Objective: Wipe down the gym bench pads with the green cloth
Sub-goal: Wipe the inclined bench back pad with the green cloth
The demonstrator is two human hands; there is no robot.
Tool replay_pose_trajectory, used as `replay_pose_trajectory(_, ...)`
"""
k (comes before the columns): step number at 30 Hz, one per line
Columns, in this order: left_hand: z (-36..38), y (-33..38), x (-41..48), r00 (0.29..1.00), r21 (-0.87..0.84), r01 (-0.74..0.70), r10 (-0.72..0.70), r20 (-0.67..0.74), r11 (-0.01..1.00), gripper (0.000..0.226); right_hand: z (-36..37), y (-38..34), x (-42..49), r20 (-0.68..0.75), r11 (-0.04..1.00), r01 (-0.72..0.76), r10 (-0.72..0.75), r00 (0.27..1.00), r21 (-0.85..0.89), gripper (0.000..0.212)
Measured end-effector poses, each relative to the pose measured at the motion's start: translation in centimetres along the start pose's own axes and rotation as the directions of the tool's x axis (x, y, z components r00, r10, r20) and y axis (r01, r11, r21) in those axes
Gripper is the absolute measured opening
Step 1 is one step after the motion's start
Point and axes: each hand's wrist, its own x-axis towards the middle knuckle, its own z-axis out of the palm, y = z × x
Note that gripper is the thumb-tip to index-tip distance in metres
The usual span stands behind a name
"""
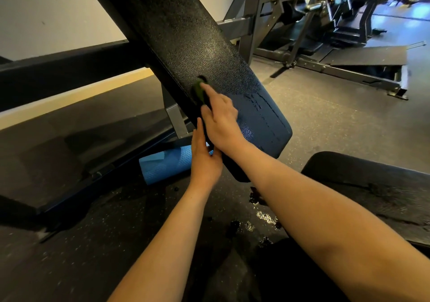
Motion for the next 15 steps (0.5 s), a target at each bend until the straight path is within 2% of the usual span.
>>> replay_pose_trajectory(3, -0.3, 0.1, 0.0, 0.998, 0.013, 0.057, -0.057, 0.015, 0.998, 0.079, -0.1, 0.4, -0.9, 0.05, 0.985, 0.171, -0.173, 0.984, 0.035, 0.042)
replay_pose_trajectory(6, -0.2, 0.3, -0.3, 0.998, -0.011, 0.057, -0.057, -0.007, 0.998, 0.073, -0.9, 3.0, -4.9, 0.03, 0.967, 0.232, -0.23, 0.973, -0.109, 0.04)
replay_pose_trajectory(11, 0.3, 1.2, -0.7, 0.999, -0.025, 0.045, -0.044, 0.012, 0.999, 0.075, -2.5, 6.6, -12.6, -0.141, 0.978, -0.054, 0.026, 0.99, -0.203, 0.04)
replay_pose_trajectory(15, 1.0, 1.4, -1.2, 0.997, -0.04, 0.064, -0.063, 0.034, 0.997, 0.085, -2.1, 5.9, -11.2, -0.232, 0.98, -0.172, 0.145, 0.962, -0.102, 0.036)
